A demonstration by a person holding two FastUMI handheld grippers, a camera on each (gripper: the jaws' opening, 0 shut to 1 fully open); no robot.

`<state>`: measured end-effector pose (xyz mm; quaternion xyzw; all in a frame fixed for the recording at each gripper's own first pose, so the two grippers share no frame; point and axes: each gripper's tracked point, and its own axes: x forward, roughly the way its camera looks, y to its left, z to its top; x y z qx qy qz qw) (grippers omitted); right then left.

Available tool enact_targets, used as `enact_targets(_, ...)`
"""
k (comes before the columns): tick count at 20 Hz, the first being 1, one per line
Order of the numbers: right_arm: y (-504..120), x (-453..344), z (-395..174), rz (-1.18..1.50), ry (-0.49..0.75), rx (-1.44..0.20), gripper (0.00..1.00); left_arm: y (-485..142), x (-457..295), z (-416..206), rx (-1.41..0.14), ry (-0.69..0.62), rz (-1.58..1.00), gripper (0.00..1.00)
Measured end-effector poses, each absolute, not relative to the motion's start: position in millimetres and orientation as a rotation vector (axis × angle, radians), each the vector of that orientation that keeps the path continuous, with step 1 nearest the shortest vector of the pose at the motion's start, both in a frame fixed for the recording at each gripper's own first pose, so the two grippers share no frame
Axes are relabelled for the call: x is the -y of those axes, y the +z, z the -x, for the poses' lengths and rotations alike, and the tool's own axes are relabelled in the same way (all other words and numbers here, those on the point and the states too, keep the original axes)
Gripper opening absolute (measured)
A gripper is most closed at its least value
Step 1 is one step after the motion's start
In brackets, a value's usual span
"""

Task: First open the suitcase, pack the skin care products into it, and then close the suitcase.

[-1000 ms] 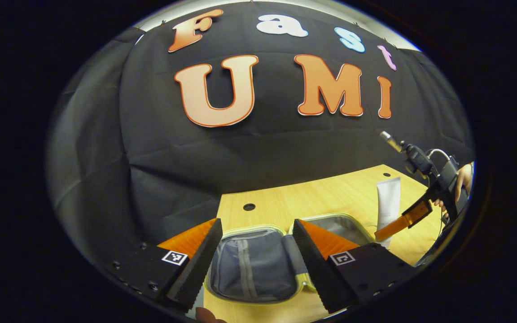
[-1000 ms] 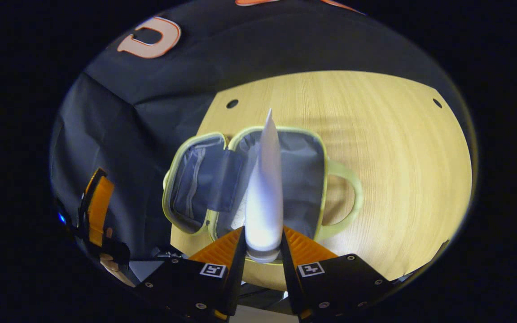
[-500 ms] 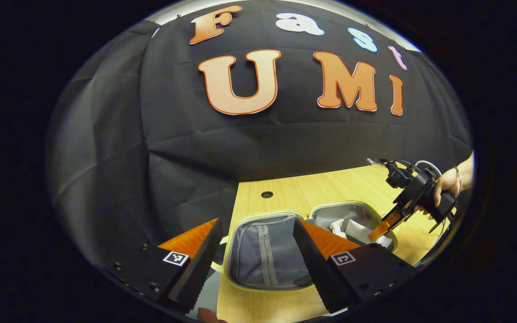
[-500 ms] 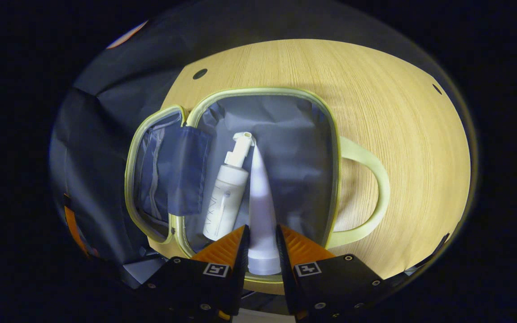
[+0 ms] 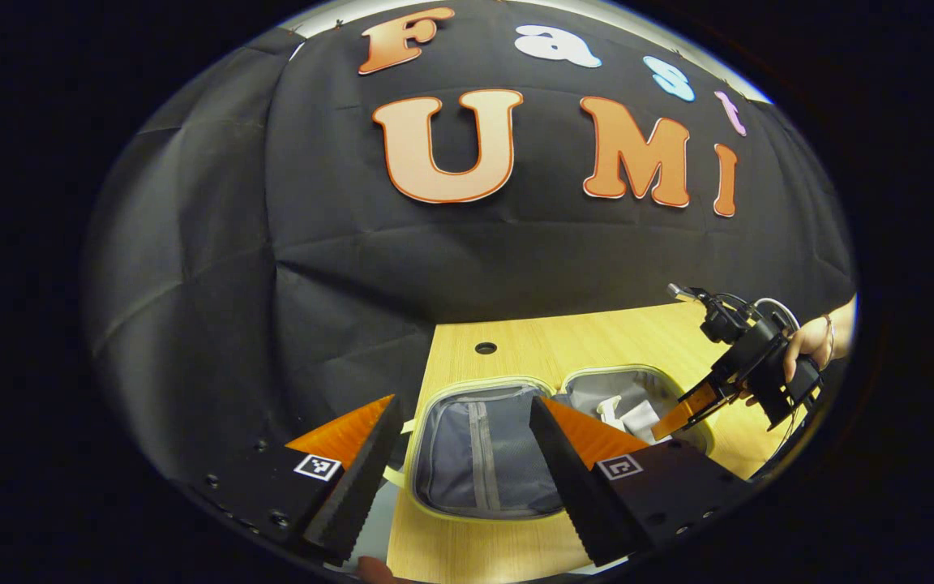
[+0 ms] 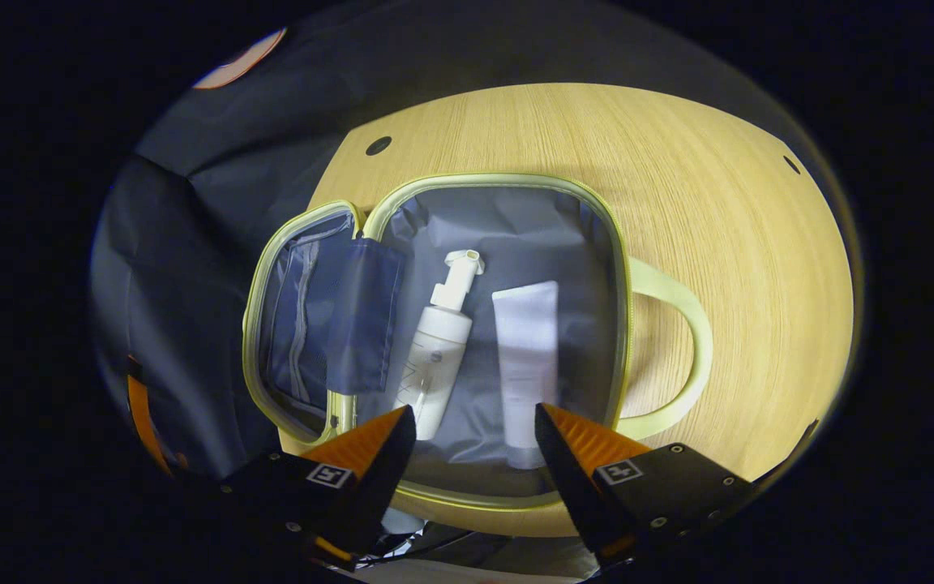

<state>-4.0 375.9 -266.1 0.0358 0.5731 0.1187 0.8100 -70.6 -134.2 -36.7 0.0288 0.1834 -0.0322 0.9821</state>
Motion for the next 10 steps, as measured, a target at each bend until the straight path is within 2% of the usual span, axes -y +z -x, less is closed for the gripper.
enact_targets(1,-263.8,-376.5,6.0,-0.072,0.265,-1.206,0.95,-39.7,125.7,72.4,-0.375,-0.05,-0.055,0.99)
enact_targets(7,-225.0,-391.1,4.3,-0.097,0.338,-1.0,0.96,-76.4,53.9,56.2,-0.44,0.028,0.066,1.0)
enact_targets(10,-213.7,-382.8,-2.0,-0.071,0.3,-0.902,0.96,-115.8,24.3,36.9,-0.499,0.003,0.194,0.99)
